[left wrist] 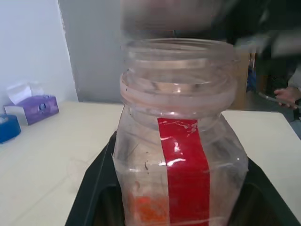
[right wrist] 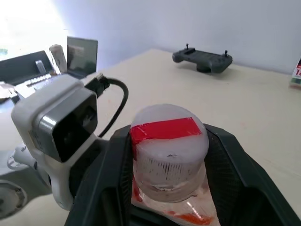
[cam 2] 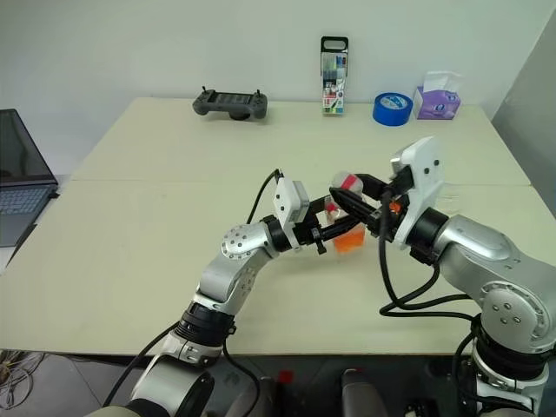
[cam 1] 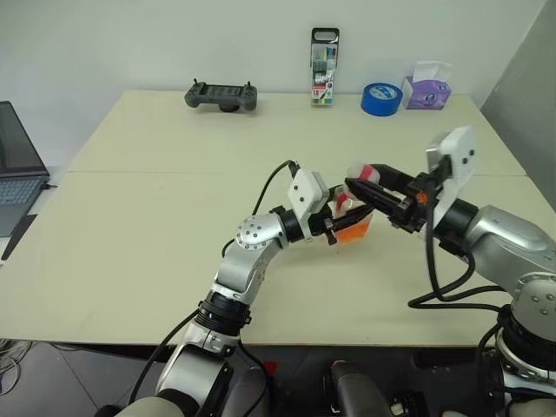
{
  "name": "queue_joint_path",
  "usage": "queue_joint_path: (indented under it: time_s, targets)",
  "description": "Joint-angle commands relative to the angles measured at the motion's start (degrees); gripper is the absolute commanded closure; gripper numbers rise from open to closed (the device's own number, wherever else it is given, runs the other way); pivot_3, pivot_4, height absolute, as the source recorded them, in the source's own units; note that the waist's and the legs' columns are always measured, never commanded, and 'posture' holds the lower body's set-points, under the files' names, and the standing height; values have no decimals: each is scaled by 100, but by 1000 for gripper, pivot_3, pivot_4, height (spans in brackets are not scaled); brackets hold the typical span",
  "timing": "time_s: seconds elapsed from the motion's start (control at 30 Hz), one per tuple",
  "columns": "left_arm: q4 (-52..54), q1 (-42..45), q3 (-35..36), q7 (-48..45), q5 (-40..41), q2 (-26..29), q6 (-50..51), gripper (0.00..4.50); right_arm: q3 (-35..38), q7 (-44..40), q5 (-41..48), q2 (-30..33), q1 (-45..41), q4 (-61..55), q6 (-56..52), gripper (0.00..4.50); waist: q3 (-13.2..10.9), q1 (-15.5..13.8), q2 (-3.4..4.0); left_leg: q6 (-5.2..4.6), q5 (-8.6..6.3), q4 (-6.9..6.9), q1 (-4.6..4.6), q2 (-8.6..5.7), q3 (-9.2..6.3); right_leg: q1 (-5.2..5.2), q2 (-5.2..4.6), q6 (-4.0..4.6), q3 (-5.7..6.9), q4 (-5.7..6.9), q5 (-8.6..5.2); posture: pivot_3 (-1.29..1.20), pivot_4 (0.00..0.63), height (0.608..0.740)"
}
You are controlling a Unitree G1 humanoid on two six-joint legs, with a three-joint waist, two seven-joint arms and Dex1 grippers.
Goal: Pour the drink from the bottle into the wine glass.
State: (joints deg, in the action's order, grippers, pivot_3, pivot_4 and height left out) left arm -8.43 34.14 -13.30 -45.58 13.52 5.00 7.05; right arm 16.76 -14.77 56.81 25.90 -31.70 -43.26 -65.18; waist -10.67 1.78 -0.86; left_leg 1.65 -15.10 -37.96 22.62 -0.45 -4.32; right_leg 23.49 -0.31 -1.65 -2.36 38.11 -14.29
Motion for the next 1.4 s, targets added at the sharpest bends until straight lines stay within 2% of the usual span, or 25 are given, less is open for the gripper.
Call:
queue_joint_path:
  time_s: [0.03, 0.1, 0.13, 0.23, 0.27, 0.33, 0.5, 0.63, 0.77, 0.87, 0.97, 1.13, 1.23, 1.3, 1.4]
  targets:
    - [99, 72, -9, 21, -8, -38, -71, 2738, 117, 408, 331, -14, -45, -97, 149, 2849, 0, -9, -1, 0, 0, -1, 2, 2, 0, -2, 2, 0, 7, -1, 0, 0, 150, 740]
    - [95, 70, -5, 19, -19, -53, -75, 2738, 117, 644, 479, -67, -36, -56, 224, 3070, 0, -12, 0, -2, 1, -2, 4, 1, 1, -1, 2, 0, 7, 0, 0, 0, 150, 740]
    - [96, 66, -6, 22, -22, -60, -79, 2738, 123, 786, 488, -104, -35, -39, 290, 3378, 0, -12, 0, -2, 1, -2, 4, 1, 2, -2, 2, 0, 5, -1, 0, 0, 150, 740]
    - [115, 52, 13, 49, -31, -70, -95, 2738, 297, 1505, -282, -26, 173, 232, 442, 4413, 0, -14, -1, -2, 1, -1, 5, 1, 4, -1, 1, 1, 3, -3, 0, 0, 150, 740]
    - [116, 57, 32, 64, -34, -69, -102, 2738, 305, 1674, -653, 109, 358, 331, 490, 4500, 0, -16, -1, -2, 1, -1, 6, 0, 4, -1, -1, 0, 4, -3, 0, 0, 150, 740]
    - [111, 79, 85, 105, -36, -64, -111, 2738, 291, 1722, -1236, 315, 954, 476, 732, 4500, 1, -52, -2, -2, 2, -2, 8, -3, 6, -2, -3, 0, 4, -6, 0, 0, 150, 740]
    - [135, 59, 117, 155, -40, -16, -109, 2738, -143, 927, -1800, 273, 2486, 606, 1582, 4500, 1, -70, -1, -1, 1, 3, 12, -5, 23, 4, -7, -1, -4, -9, -1, 0, 150, 740]
    - [69, 106, 235, 231, -70, 80, -119, 2738, -446, 730, -2228, 193, 2960, 715, 2020, 4500, 1, 7, 0, -2, 1, 3, -1, 5, 21, 1, 4, -15, -7, -2, -9, 0, 150, 740]
    - [-102, 236, 545, 440, 21, 181, -31, 2738, -420, 637, -2238, 96, 2817, 638, 2181, 4500, 1, 6, 0, -4, 3, 0, -13, 5, 22, -8, 12, -27, -9, 1, -14, 0, 150, 740]
    - [-512, 470, 1024, 817, 57, 350, -26, 2738, -593, 471, -2341, 281, 2772, 607, 2095, 4500, 1, -5, -1, -4, 3, 2, -10, 4, 20, -8, 14, -28, -4, -3, -15, 0, 150, 740]
    - [-1204, 756, 1538, 1217, -4, 670, -263, 2738, -671, 441, -2528, 233, 2741, 703, 2289, 4500, 0, -5, -1, -4, 3, 2, -7, 2, 17, -8, 14, -28, -1, -6, -15, 0, 150, 740]
    - [-2083, 1057, 2012, 1512, -118, 1189, -686, 2738, -867, 207, -2704, 159, 2502, 726, 2615, 4500, 0, -6, -2, -4, 3, 2, -6, 5, 17, -6, 11, -28, -1, -5, -15, 0, 150, 740]
    - [-2841, 1268, 2260, 1706, -203, 1546, -1070, 2739, -1471, 9, -2774, 211, 2043, 650, 2376, 4500, -1, -5, -4, -4, 3, 0, -6, 5, 15, -5, 9, -27, 0, -3, -14, 0, 150, 740]
    - [-3543, 1499, 2556, 1978, -118, 1741, -1305, 2739, -2122, -196, -2862, 103, 1502, 728, 2245, 4500, -2, -3, -6, -4, 3, 0, -6, 5, 12, -4, 9, -26, 2, -2, -14, 0, 150, 740]
    - [-4640, 1841, 2791, 2228, -139, 2005, -1691, 2739, -2774, -289, -2981, -493, 590, 1214, 2257, 3925, -3, 24, -11, -4, 3, 1, -5, 3, 6, 4, 18, -4, 4, -1, 0, 0, 150, 740]
